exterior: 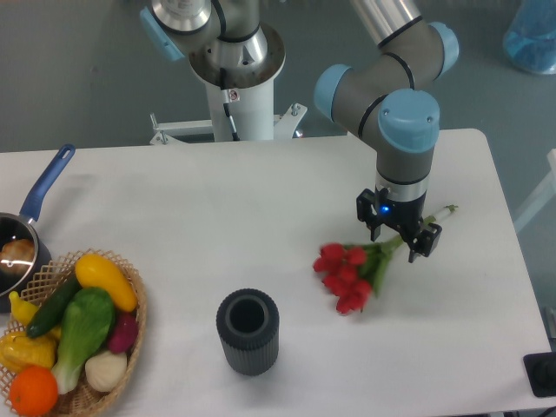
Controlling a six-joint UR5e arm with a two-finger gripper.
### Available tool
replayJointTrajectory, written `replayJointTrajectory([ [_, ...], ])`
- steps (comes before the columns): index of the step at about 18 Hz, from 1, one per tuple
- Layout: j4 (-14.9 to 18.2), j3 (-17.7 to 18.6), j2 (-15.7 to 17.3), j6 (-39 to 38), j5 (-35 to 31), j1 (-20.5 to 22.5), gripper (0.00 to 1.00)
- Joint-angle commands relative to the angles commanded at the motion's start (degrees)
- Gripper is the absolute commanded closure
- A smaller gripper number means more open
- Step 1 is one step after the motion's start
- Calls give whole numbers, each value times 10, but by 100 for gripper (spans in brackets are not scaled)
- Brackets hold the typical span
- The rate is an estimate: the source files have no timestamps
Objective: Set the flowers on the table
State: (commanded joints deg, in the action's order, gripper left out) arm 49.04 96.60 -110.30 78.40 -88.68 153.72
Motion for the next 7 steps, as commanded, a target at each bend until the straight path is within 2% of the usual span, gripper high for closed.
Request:
replayJointTrajectory([
  [7,-2,0,10,1,34,26,0],
])
